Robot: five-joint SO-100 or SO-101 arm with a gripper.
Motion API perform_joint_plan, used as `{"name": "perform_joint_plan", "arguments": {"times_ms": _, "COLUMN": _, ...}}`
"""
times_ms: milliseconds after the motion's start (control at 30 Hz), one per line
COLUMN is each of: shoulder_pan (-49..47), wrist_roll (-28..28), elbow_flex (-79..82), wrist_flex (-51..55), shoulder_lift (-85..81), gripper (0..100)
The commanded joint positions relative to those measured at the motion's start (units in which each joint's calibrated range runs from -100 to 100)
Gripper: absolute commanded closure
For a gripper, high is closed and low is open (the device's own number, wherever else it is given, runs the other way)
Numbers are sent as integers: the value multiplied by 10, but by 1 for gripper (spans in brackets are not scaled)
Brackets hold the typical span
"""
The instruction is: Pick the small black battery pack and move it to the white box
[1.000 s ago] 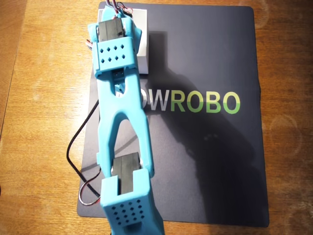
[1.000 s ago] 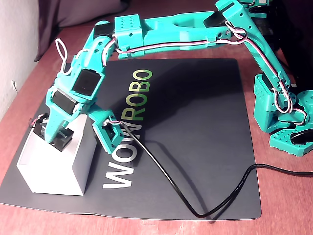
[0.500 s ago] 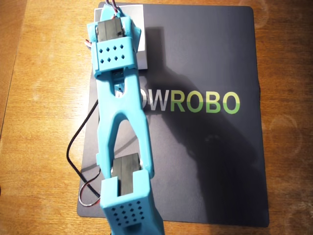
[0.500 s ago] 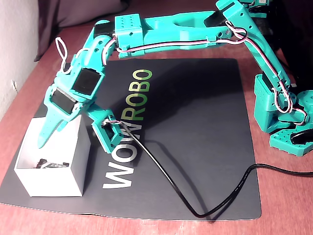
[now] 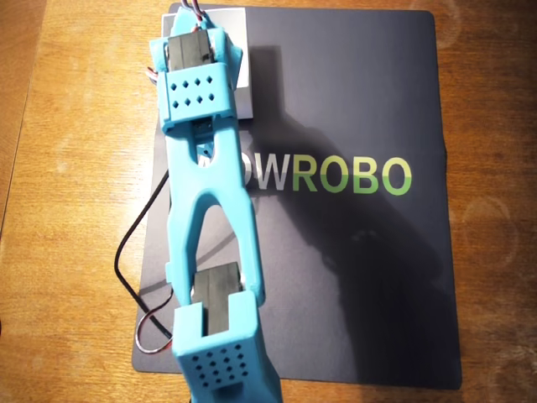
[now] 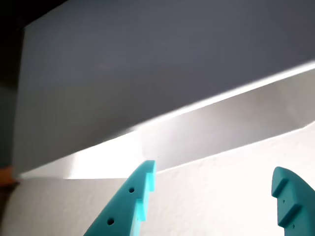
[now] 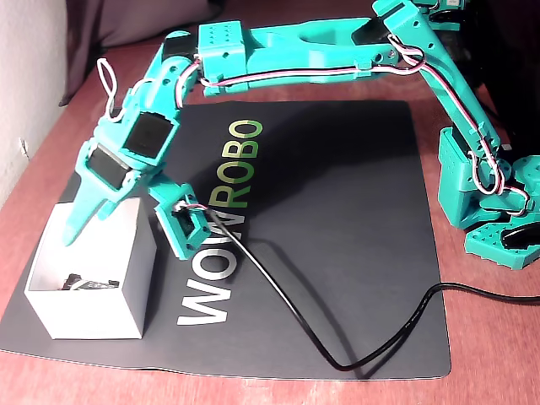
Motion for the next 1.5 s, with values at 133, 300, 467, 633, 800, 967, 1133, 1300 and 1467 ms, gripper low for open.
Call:
{"name": "perform_joint_plan", "arguments": {"times_ms": 133, "shoulder_pan": 89, "wrist_roll": -171, "elbow_flex": -21, "wrist_flex": -2, "shoulder_lift": -109, "gripper": 73}}
{"name": "perform_joint_plan", "arguments": {"times_ms": 300, "shoulder_pan": 140, "wrist_roll": -221, "elbow_flex": 2, "wrist_flex": 3, "shoulder_lift": -175, "gripper": 73}}
{"name": "perform_joint_plan", "arguments": {"times_ms": 467, "shoulder_pan": 143, "wrist_roll": -222, "elbow_flex": 109, "wrist_flex": 35, "shoulder_lift": -277, "gripper": 73}}
{"name": "perform_joint_plan", "arguments": {"times_ms": 633, "shoulder_pan": 143, "wrist_roll": -229, "elbow_flex": 268, "wrist_flex": 28, "shoulder_lift": -402, "gripper": 73}}
{"name": "perform_joint_plan", "arguments": {"times_ms": 800, "shoulder_pan": 180, "wrist_roll": -282, "elbow_flex": 411, "wrist_flex": 34, "shoulder_lift": -521, "gripper": 73}}
{"name": "perform_joint_plan", "arguments": {"times_ms": 967, "shoulder_pan": 236, "wrist_roll": -323, "elbow_flex": 567, "wrist_flex": 32, "shoulder_lift": -634, "gripper": 73}}
{"name": "perform_joint_plan", "arguments": {"times_ms": 1133, "shoulder_pan": 263, "wrist_roll": -351, "elbow_flex": 729, "wrist_flex": 28, "shoulder_lift": -767, "gripper": 73}}
{"name": "perform_joint_plan", "arguments": {"times_ms": 1300, "shoulder_pan": 265, "wrist_roll": -351, "elbow_flex": 854, "wrist_flex": 27, "shoulder_lift": -883, "gripper": 73}}
{"name": "perform_joint_plan", "arguments": {"times_ms": 1467, "shoulder_pan": 266, "wrist_roll": -349, "elbow_flex": 949, "wrist_flex": 27, "shoulder_lift": -973, "gripper": 73}}
